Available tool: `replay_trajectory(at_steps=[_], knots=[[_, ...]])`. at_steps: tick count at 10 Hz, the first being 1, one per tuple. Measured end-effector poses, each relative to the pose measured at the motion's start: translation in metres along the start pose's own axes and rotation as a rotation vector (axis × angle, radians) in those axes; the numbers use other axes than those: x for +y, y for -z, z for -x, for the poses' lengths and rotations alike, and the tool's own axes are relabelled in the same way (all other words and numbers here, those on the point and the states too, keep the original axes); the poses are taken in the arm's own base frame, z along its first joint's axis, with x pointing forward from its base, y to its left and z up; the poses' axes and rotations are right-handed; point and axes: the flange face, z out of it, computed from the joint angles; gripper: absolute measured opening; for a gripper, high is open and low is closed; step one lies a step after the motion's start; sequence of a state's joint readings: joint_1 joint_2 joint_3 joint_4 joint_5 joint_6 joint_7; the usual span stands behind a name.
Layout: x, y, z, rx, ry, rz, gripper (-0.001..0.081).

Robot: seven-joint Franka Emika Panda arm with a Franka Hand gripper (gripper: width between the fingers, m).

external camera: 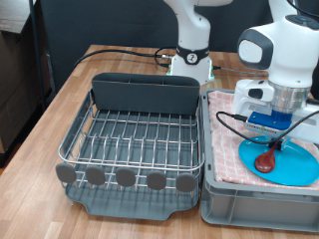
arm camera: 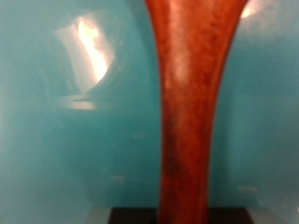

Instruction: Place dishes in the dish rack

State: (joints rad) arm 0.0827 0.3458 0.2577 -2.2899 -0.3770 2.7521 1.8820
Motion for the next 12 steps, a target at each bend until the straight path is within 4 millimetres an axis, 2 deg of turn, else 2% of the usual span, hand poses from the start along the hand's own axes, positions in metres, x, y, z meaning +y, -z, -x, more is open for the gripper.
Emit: replay_trajectory(at_steps=[4,7,10,11,12], knots=[[-0.003,0.026,0.000,0.023,-0.002,0.000,0.0090],[-0.006,0.058,0.000,0.043,0.006,-0.006,0.0090],[-0.003,0.098,-0.002,0.070,-0.033,-0.013,0.0090],[0.004,0.107,-0.002,0.077,-0.044,-0.005,0.0090],[0.004,0.106,-0.002,0.075,-0.041,-0.005,0.0090]])
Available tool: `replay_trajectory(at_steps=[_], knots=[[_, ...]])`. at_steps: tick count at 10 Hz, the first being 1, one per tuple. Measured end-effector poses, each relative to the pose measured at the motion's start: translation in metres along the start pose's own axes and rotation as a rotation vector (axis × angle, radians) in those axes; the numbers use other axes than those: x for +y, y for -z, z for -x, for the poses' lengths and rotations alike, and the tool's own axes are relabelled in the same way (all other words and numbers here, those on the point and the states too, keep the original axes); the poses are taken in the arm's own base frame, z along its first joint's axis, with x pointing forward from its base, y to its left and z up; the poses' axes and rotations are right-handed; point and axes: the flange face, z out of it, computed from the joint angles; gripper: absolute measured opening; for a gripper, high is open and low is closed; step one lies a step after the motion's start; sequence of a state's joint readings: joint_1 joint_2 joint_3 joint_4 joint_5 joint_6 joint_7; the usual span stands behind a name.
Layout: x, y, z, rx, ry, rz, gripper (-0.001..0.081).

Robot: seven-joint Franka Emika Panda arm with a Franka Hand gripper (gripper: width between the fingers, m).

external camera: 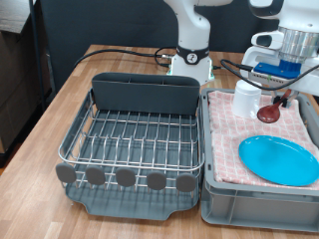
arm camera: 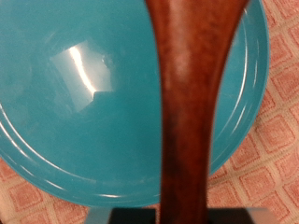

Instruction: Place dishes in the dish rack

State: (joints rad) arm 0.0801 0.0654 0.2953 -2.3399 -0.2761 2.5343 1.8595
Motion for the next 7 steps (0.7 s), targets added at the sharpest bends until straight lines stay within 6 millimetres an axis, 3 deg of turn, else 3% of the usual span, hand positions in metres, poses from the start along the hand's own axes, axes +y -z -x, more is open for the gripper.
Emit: replay_trajectory(at_steps=[2,7], knots=[[0.005,-0.001,-0.013,0.019,-0.118,0.025,0.0090],[0.044,0.027,-0.050,0.117,-0.458,0.070,0.0090]])
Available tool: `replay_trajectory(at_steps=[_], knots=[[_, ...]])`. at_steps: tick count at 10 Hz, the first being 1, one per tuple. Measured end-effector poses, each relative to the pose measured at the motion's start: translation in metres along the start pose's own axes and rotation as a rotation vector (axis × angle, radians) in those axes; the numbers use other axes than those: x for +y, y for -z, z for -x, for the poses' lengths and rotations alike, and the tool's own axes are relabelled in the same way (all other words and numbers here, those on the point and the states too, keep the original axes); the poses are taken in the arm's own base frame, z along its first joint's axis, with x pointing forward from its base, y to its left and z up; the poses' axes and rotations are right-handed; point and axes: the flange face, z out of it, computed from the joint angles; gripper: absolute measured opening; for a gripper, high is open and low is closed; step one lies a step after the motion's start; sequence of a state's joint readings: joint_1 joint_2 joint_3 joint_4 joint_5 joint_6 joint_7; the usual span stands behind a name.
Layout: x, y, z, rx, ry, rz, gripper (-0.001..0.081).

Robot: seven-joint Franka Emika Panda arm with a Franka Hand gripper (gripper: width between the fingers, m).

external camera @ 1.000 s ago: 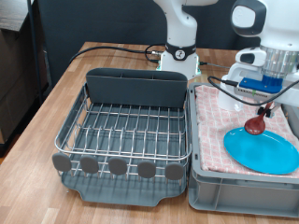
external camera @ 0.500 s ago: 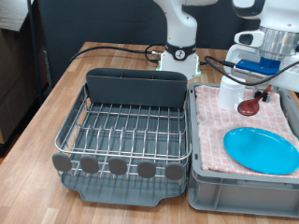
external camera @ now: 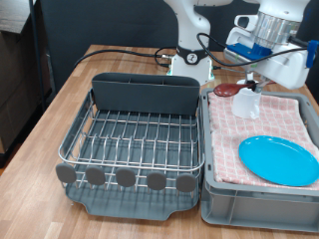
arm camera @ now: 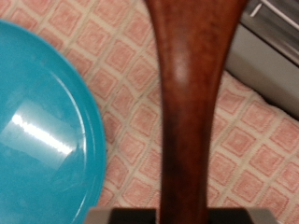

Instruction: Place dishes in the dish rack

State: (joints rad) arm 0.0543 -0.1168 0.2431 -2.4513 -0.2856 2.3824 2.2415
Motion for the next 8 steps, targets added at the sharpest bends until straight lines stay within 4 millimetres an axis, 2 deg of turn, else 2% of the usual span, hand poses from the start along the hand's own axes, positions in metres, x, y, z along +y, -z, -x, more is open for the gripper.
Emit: replay_trajectory(at_steps=[3,5,8], knots=[[0.017,0.012,-0.030,0.017,-0.144,0.031,0.0090],[0.017,0.009,-0.030,0.017,-0.155,0.037,0.0090],[0.027,0.002,-0.051,0.040,-0.281,0.097,0.0090]])
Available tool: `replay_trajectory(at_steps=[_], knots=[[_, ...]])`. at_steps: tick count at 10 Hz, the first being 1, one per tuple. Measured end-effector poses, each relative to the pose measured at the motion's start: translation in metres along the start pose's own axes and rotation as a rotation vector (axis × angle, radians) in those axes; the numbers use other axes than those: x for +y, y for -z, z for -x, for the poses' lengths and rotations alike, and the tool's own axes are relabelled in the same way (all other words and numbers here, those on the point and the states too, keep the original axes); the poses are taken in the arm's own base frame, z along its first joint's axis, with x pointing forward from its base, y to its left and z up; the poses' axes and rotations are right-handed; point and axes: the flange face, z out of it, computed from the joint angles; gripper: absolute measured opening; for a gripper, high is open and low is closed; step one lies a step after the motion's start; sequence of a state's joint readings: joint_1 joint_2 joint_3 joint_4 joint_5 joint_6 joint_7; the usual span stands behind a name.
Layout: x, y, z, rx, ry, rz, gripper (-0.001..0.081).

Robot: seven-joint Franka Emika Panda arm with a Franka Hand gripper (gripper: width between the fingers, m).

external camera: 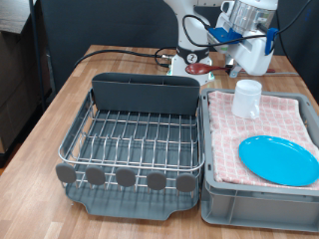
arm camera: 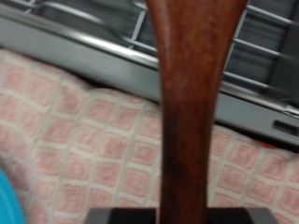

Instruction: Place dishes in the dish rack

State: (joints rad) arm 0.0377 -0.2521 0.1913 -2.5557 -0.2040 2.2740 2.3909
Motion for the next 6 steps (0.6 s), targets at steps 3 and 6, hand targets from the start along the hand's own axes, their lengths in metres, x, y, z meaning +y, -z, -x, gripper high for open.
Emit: replay_trajectory(at_steps=[3,6], knots=[[0.008,-0.003,-0.036,0.002,-0.073,0.023,0.0090],[0.014,0.000,-0.073,-0.010,-0.135,0.026,0.0090]])
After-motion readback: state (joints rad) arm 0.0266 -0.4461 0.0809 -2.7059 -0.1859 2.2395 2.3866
